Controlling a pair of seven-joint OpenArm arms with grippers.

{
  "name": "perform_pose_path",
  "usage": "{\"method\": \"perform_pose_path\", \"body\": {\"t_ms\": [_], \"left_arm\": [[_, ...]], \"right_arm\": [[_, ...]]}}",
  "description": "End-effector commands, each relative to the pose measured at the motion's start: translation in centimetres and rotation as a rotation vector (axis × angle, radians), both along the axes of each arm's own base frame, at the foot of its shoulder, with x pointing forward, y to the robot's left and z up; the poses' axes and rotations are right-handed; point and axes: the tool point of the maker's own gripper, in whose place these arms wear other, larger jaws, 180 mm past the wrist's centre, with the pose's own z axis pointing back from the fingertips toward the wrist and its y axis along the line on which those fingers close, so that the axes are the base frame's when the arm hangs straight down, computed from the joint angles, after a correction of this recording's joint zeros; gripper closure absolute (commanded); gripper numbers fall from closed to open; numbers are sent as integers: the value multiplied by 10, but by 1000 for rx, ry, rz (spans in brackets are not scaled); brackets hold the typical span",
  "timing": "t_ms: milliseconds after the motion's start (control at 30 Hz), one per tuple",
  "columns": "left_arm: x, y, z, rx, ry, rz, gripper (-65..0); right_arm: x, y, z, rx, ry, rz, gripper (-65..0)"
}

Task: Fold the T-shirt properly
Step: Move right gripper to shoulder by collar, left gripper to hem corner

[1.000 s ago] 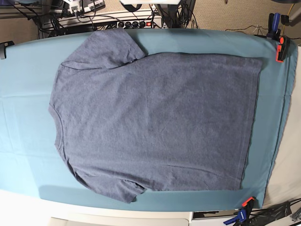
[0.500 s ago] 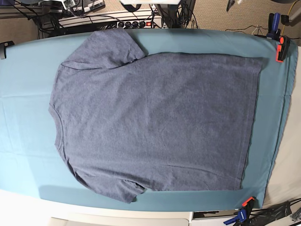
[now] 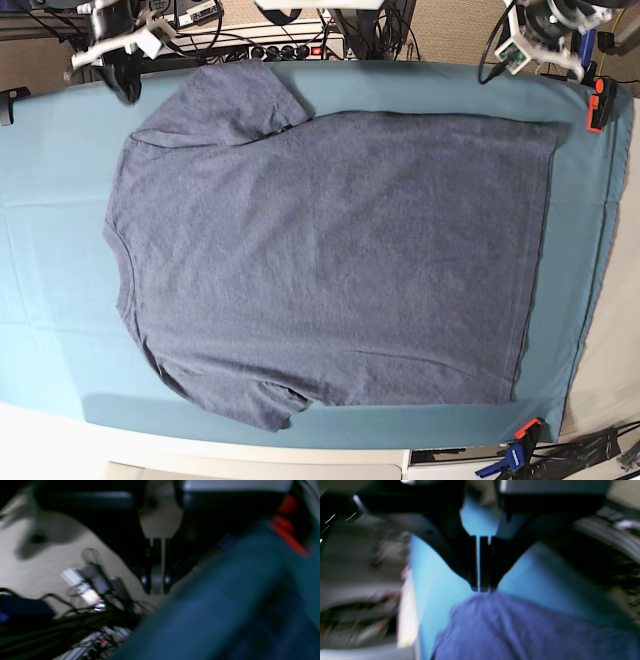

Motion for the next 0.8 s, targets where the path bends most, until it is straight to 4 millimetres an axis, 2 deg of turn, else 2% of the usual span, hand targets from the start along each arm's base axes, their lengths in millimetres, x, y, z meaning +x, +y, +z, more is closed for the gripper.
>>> {"method": "perform_pose_path", "body": {"t_ms": [0,133,200,333,533,700,767], "left_arm": [[8,-3,7,-1,-43,-50,-36],[32,-11,17,22,-140,-208,-45],[41,-14,21,39,-172,-299,-72],[58,-15,30,97,-259,-427,-74],[89,-2,41,225,-390,-415,-74],[100,-2,41,348,-478,-440,-74],[99,-8,40,371,-503,-461,-73]], "right_arm": [[8,7,11,-9,-49,63,-15],[27,17,15,-80,-69,191,-15],[31,21,6,-115,-3,268,-15],[29,24,-13,-167,152,401,-15],[33,25,-10,-193,159,466,-15],[33,27,-9,-191,159,490,-15],[32,31,-8,-177,158,508,-15]]}}
